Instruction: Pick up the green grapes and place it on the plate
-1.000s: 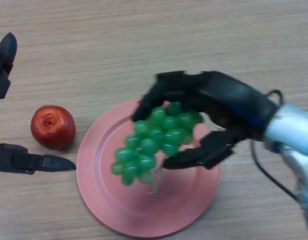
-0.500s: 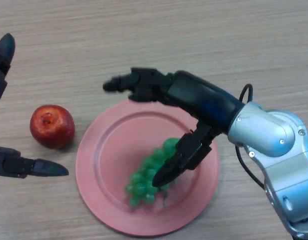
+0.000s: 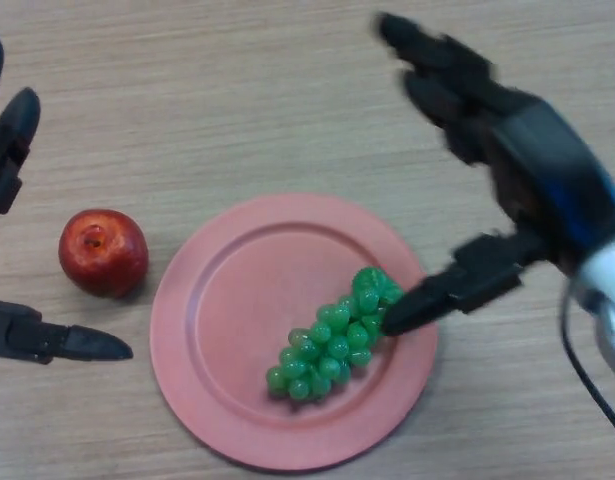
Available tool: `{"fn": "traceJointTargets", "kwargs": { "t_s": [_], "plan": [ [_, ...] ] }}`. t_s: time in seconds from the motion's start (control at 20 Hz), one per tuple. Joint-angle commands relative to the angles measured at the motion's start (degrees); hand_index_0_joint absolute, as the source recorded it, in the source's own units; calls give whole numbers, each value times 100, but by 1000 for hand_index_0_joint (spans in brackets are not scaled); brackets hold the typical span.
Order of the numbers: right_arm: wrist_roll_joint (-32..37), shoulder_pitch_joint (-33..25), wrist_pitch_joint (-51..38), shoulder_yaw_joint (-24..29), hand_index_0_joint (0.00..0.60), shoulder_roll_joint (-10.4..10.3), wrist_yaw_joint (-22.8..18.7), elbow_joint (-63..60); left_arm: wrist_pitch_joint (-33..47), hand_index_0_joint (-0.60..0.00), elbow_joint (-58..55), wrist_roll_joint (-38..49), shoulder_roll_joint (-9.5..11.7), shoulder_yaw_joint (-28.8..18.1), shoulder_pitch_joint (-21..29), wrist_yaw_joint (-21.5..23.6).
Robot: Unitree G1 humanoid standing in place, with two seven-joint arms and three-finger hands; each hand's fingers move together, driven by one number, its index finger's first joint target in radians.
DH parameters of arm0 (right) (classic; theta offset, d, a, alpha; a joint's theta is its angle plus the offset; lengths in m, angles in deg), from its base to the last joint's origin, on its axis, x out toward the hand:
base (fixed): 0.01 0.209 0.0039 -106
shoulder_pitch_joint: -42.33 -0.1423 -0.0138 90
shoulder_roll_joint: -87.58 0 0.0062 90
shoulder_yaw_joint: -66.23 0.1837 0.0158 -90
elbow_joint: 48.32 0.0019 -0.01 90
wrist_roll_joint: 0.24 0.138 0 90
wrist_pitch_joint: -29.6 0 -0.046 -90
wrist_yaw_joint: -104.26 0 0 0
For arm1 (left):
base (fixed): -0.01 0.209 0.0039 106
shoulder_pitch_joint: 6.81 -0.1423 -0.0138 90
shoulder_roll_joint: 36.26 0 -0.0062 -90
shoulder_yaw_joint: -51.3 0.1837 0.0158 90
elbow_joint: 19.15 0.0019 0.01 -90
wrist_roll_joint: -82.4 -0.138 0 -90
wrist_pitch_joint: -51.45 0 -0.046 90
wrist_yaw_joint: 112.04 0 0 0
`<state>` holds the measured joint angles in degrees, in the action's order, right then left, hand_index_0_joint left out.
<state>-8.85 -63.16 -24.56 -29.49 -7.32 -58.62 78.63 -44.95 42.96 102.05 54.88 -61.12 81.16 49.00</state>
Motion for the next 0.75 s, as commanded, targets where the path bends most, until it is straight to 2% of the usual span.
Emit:
{"fn": "traceJointTargets", "kwargs": {
  "t_s": [0.05,0.15,0.3,0.5,0.75],
  "plan": [
    [157,96,-1368,255,0,86,-350,566,643,0,-366,156,316,-589,126,106],
    [-31,254,-1035,195,0,115,-481,845,377,0,-599,67,329,-518,150,188],
    [-59,495,-1066,199,0,125,-443,1039,-69,0,-927,79,327,-433,196,191],
    [395,724,-1211,434,0,173,-445,1221,-469,0,-1234,141,302,-281,298,290],
    [976,1047,-1610,851,0,312,-348,1277,-930,0,-1481,230,390,-168,488,372]
  ]
}}
